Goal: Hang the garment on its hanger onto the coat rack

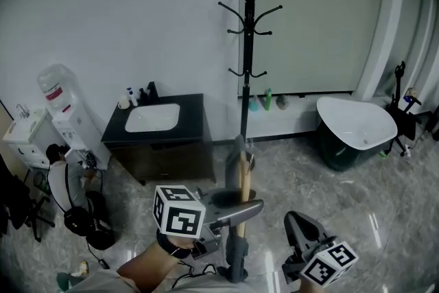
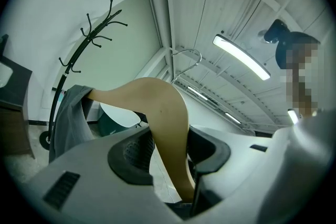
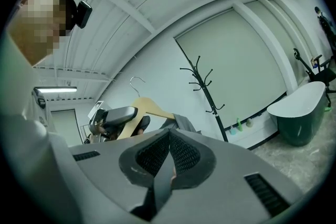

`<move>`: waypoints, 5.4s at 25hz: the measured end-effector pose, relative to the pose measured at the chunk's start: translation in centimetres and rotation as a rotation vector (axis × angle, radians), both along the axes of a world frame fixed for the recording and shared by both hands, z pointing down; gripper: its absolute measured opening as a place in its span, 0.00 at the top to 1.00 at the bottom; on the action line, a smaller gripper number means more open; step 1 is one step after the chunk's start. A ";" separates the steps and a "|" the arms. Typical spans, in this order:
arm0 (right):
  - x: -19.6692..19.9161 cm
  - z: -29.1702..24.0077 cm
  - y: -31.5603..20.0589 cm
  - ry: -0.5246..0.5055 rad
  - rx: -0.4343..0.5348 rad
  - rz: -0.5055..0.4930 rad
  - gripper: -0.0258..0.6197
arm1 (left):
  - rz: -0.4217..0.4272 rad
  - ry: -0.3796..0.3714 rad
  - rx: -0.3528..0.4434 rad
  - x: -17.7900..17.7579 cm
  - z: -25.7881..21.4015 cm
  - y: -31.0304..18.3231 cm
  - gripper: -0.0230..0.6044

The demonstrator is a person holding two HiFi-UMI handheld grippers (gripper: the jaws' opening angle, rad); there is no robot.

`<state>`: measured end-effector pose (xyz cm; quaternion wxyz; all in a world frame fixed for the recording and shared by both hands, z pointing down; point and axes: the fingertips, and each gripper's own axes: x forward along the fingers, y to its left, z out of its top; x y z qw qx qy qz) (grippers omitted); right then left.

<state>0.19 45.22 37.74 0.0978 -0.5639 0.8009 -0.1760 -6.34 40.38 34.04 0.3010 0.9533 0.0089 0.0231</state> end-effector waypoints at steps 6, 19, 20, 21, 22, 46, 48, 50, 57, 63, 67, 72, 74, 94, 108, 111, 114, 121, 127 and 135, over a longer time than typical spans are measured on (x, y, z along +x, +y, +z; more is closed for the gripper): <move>2.3 0.0 0.4 0.003 0.016 -0.015 0.94 | -0.062 -0.010 0.021 1.7 -0.4 -1.4 0.69; 3.3 -0.3 -4.7 0.000 0.044 -0.084 0.94 | -0.127 -0.012 0.000 3.6 0.8 -6.5 0.69; 3.3 -0.3 -5.5 0.002 0.045 -0.086 0.93 | -0.127 -0.008 -0.005 3.6 0.9 -7.3 0.69; 3.3 -0.3 -6.4 0.005 0.045 -0.087 0.94 | -0.125 -0.003 -0.009 3.6 0.9 -8.1 0.69; 3.2 -0.3 -7.4 0.008 0.046 -0.088 0.94 | -0.122 0.002 -0.012 3.7 0.9 -9.0 0.69; 5.0 -2.3 -34.5 0.023 0.070 -0.038 0.93 | -0.062 -0.025 0.046 6.9 0.2 -36.6 0.69; 5.8 -2.3 -36.5 0.018 0.068 -0.048 0.93 | -0.079 -0.030 0.048 7.5 0.2 -39.1 0.69; 6.7 -2.0 -38.7 0.012 0.066 -0.061 0.93 | -0.100 -0.033 0.047 8.3 0.2 -41.7 0.69; 10.5 -2.5 -46.8 -0.002 0.088 -0.135 0.93 | -0.164 -0.027 0.011 11.4 0.2 -49.8 0.69; 13.8 -3.3 -53.6 -0.011 0.089 -0.215 0.93 | -0.234 -0.023 0.002 14.2 -0.3 -56.6 0.69; 16.2 -3.4 -57.3 -0.015 0.088 -0.249 0.93 | -0.286 -0.024 0.006 15.4 -0.5 -60.6 0.69; 17.3 -3.6 -60.7 -0.022 0.085 -0.278 0.93 | -0.309 -0.046 0.005 16.7 -0.4 -64.9 0.69; 17.7 -3.7 -62.0 -0.021 0.085 -0.272 0.93 | -0.307 -0.041 0.005 17.1 -0.6 -66.7 0.69; 19.0 -3.9 -72.9 0.029 0.070 -0.098 0.93 | -0.178 -0.029 -0.063 20.4 2.3 -81.0 0.69; 18.8 -2.4 -74.4 0.020 0.033 -0.093 0.93 | -0.162 -0.059 -0.132 21.4 6.0 -82.6 0.69; 18.7 -2.3 -74.7 0.027 0.030 -0.098 0.93 | -0.171 -0.085 -0.099 21.4 6.2 -82.7 0.68; 18.7 -2.2 -75.1 0.032 0.025 -0.110 0.93 | -0.213 -0.120 -0.062 20.7 6.2 -82.6 0.67; 17.0 -2.4 -74.7 0.021 0.043 -0.180 0.93 | -0.339 -0.201 0.063 17.6 5.0 -81.2 0.64; 16.6 -2.9 -74.2 0.040 0.059 -0.200 0.94 | -0.413 -0.154 0.110 16.2 2.9 -78.4 0.82; 16.7 -3.2 -72.6 0.112 0.062 -0.195 0.94 | -0.363 -0.126 0.155 18.2 2.7 -72.7 0.95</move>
